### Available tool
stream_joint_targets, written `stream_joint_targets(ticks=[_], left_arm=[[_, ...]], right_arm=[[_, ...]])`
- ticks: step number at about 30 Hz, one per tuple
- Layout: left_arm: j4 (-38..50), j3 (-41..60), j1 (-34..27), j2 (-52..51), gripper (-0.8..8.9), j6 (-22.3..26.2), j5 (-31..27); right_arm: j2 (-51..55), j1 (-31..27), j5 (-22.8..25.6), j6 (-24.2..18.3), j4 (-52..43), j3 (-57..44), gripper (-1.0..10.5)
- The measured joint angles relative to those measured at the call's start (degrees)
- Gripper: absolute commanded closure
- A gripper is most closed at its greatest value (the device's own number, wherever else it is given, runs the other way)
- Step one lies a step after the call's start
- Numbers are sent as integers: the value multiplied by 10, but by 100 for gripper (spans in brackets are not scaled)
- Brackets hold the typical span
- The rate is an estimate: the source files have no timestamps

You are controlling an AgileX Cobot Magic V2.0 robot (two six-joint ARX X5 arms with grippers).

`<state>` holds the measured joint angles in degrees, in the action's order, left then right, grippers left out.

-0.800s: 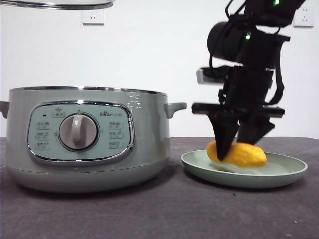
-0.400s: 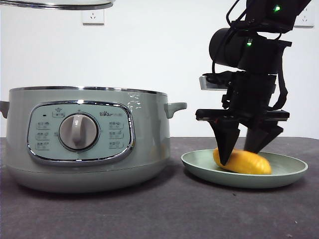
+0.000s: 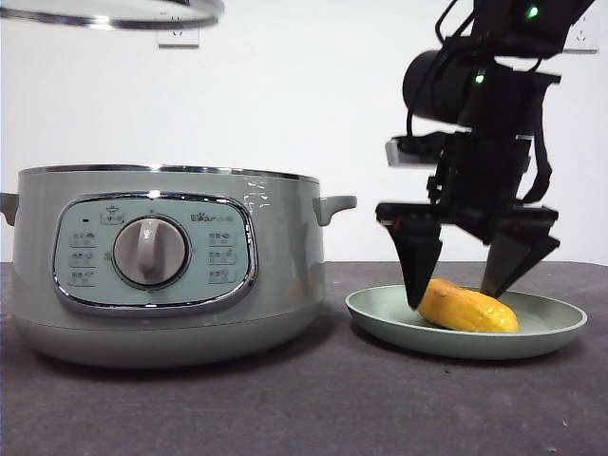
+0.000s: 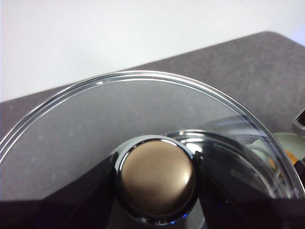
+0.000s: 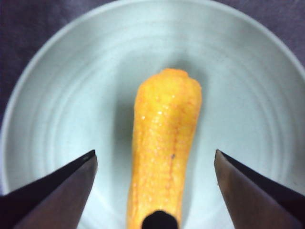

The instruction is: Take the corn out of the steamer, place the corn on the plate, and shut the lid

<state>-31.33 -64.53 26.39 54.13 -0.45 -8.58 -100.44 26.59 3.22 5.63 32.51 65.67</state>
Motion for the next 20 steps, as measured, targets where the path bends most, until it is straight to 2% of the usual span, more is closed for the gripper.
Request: stream_joint_targets(ticks=[11, 20], left_arm=[[29, 0, 0, 102, 822, -11, 46], [70, 0, 5, 165, 822, -35, 76]], right_arm=[[154, 0, 0, 8, 3, 0, 536], [255, -3, 0, 9, 43, 0, 537]])
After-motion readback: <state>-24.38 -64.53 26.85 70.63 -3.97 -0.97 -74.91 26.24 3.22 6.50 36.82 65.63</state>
